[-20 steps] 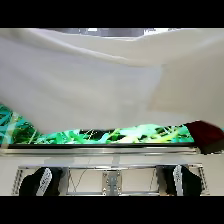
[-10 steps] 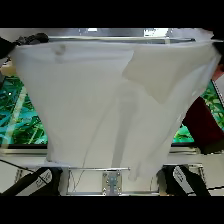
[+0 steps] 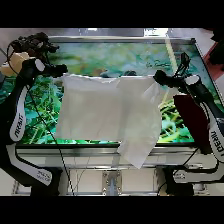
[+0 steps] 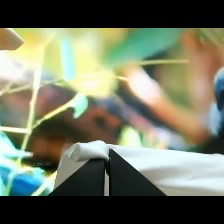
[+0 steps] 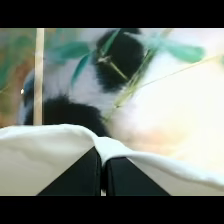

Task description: Fold the shirts.

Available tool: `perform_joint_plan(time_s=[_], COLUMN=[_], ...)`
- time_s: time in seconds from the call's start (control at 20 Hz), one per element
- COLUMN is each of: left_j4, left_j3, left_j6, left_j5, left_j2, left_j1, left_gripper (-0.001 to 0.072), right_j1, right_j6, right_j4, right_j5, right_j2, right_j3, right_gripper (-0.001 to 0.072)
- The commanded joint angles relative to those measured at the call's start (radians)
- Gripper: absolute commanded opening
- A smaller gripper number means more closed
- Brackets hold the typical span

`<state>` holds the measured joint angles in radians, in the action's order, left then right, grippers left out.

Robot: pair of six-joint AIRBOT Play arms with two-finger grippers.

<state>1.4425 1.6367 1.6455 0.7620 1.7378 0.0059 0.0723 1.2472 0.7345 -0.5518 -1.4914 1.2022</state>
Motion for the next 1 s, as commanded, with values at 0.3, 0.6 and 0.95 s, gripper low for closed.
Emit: perform_joint_plan(time_s=[0.3,0.6,0.95], left_j4=[0.084,0.091,0.073], left_j3=[0.211,0.210,-0.137], left_j6=[0.030,-0.035,-0.084], left_j5=[0.171,0.400,0.414], left_j2=[0.098,0.022,-0.114], left_j1=[0.015,0.014,0.013], left_gripper=[0.0004,0.0004,0.0004], right_j1=[0.009,0.001,-0.038], right_j6=[-0.013,0.069,0.092], right_j4=[0.075,0.311,0.422], right_j5=[-0.090,-0.453,-0.533], right_j2=[-0.123,-0.047,-0.040], right_j3=[0.173,0.196,0.010], right_gripper=[0.0032,0.0032,0.0032])
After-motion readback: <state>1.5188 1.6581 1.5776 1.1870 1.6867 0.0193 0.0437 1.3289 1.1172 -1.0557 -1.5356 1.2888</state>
